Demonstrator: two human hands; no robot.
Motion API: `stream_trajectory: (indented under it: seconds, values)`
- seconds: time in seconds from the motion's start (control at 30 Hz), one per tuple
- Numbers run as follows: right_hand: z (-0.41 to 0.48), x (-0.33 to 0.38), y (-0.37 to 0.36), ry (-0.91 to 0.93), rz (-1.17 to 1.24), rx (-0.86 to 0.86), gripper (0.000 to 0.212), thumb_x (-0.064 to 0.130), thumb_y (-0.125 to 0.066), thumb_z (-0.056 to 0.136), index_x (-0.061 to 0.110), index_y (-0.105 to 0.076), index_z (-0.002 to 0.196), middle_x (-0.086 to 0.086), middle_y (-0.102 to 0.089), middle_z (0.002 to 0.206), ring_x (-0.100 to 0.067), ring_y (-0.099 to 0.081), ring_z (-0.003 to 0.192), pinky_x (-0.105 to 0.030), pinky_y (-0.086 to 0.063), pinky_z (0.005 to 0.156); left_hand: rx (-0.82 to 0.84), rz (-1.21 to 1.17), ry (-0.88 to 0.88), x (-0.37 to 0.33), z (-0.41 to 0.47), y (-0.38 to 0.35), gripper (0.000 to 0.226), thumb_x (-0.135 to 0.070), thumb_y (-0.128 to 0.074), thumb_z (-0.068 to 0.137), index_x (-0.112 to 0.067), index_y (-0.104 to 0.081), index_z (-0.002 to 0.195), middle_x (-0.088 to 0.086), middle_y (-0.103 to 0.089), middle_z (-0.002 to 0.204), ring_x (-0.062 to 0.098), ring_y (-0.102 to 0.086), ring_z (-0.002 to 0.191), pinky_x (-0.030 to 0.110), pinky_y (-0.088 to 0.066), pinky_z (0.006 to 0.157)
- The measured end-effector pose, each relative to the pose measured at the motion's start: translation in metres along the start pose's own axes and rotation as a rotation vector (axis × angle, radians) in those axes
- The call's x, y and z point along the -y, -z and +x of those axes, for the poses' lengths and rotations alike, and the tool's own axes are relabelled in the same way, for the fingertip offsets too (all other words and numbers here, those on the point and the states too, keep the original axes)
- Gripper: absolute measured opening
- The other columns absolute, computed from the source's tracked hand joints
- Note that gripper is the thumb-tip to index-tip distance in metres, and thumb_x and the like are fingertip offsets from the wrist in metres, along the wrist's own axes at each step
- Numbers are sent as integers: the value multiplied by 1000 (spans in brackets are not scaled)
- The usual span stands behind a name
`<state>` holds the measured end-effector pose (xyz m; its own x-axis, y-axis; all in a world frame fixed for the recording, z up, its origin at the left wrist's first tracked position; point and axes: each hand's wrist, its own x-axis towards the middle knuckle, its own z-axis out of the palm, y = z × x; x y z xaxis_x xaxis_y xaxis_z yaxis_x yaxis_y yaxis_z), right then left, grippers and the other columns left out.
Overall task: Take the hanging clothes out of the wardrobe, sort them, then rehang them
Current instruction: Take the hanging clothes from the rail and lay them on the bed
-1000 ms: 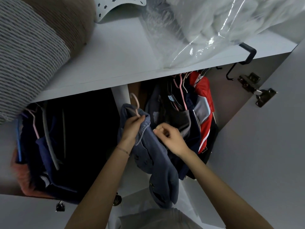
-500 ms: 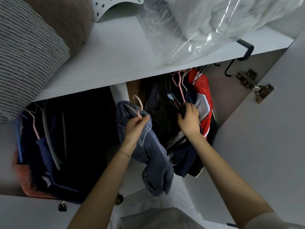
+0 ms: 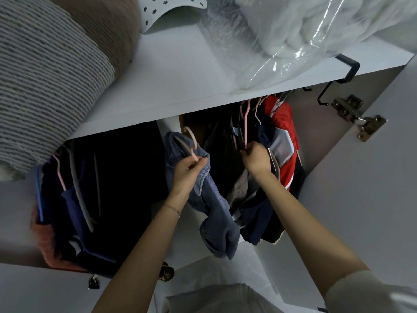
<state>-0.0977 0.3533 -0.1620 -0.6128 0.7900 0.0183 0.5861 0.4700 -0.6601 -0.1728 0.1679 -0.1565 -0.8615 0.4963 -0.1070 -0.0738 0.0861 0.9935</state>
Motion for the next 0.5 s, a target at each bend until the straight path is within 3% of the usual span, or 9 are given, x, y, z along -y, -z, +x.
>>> stream_trajectory:
  seconds: [0.1,0.17,0.3,0.4,0.5]
  values:
    - [5,6,-8,-173,308,82,21,10,-57,90,0,-62,108,-14,-67,99,-29,-63,91,-29,-44,72,6,7,4,-1,2,2,18,-11,-62,93,6,-69,96,9,-68,81,17,-66,83,24,-52,80]
    - [7,10,-13,-236,444,93,12,16,-53,96,6,-60,96,-6,-63,83,-20,-58,78,-28,-41,68,17,12,10,0,2,2,19,-12,-62,94,6,-69,97,9,-69,82,18,-66,84,23,-52,79]
    - [4,15,-14,-204,474,-23,30,25,-48,101,20,-42,72,3,-49,64,-10,-45,58,-28,-35,54,31,19,42,5,0,1,21,-13,-62,94,6,-69,99,12,-70,86,19,-66,87,19,-51,77]
    - [-1,14,-11,-153,523,-121,31,22,-45,101,18,-41,71,2,-45,62,-10,-40,54,-29,-33,53,44,24,44,6,-1,1,23,-14,-61,95,7,-68,99,14,-69,87,20,-67,87,16,-51,76]
    - [-9,12,-10,-96,530,-195,27,21,-43,102,13,-46,76,2,-46,63,-9,-39,54,-25,-32,51,57,11,50,5,-3,1,24,-14,-61,95,8,-68,99,21,-69,90,24,-66,89,27,-52,84]
